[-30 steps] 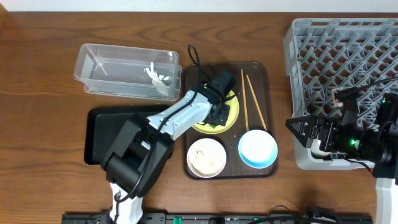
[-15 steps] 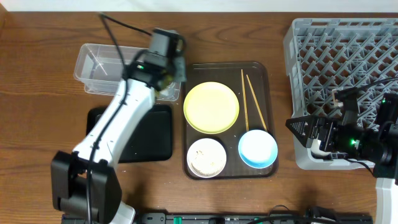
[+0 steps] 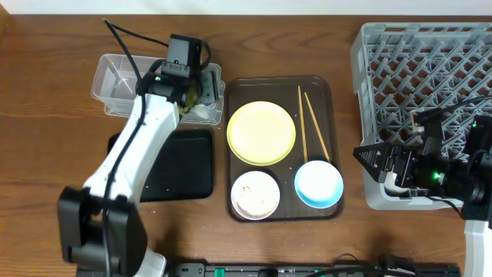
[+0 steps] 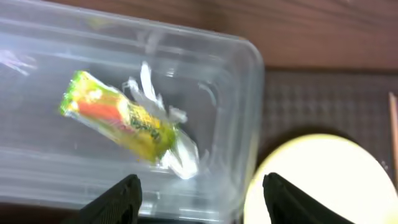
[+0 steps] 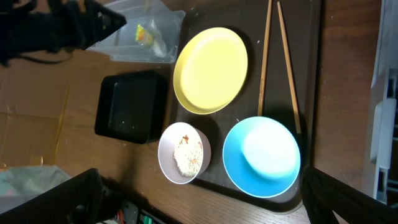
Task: Sort waste into correct bins and load items into the dishwasher rack
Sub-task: 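Grasp the white rice bowl with left gripper and lift over black tray, then tilt the white bowl with left gripper to pour rice onto black tray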
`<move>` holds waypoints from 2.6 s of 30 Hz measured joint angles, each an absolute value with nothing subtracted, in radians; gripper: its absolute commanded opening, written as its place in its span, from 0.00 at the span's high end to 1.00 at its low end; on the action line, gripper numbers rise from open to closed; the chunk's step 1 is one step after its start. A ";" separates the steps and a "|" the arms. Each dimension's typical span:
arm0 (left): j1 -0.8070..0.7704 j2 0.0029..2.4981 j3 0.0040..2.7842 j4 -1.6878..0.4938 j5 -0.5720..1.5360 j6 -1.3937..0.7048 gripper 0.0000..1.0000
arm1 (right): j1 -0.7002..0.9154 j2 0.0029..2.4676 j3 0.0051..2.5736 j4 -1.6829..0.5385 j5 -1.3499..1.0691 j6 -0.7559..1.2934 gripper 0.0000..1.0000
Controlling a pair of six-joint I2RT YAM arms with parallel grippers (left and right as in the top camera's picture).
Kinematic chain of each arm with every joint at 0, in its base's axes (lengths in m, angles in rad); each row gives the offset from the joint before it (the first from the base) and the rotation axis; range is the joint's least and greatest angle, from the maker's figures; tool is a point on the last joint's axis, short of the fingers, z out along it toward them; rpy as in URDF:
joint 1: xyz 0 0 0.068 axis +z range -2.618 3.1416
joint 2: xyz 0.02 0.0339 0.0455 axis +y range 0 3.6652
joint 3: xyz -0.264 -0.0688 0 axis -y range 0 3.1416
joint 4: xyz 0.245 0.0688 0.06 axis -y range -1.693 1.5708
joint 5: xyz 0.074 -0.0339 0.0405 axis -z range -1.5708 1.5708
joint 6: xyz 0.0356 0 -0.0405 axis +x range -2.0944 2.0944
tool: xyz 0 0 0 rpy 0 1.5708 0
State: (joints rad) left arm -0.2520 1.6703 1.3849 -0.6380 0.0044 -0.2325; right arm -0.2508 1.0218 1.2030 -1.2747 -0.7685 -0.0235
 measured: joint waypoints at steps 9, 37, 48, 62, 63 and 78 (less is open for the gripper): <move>-0.530 1.438 1.388 -0.955 0.017 -0.368 0.42 | -0.251 1.022 1.203 -1.273 -0.722 -0.023 0.01; -1.009 1.877 1.266 -0.854 0.020 -0.764 0.89 | -0.251 1.022 1.203 -1.255 -0.659 0.018 0.01; -1.005 1.871 1.266 -0.881 0.016 -0.753 0.94 | -0.251 1.022 1.203 -1.255 -0.657 0.018 0.01; -0.578 1.466 1.309 -0.997 0.223 -0.514 0.94 | -0.251 1.022 1.203 -1.255 -0.657 0.018 0.01; -0.530 1.440 1.310 -0.997 0.271 -0.486 0.94 | -0.251 1.022 1.203 -1.255 -0.657 0.018 0.01; 0.116 1.386 1.017 -1.003 1.037 0.035 0.94 | -0.251 1.022 1.203 -1.257 -0.657 0.019 0.01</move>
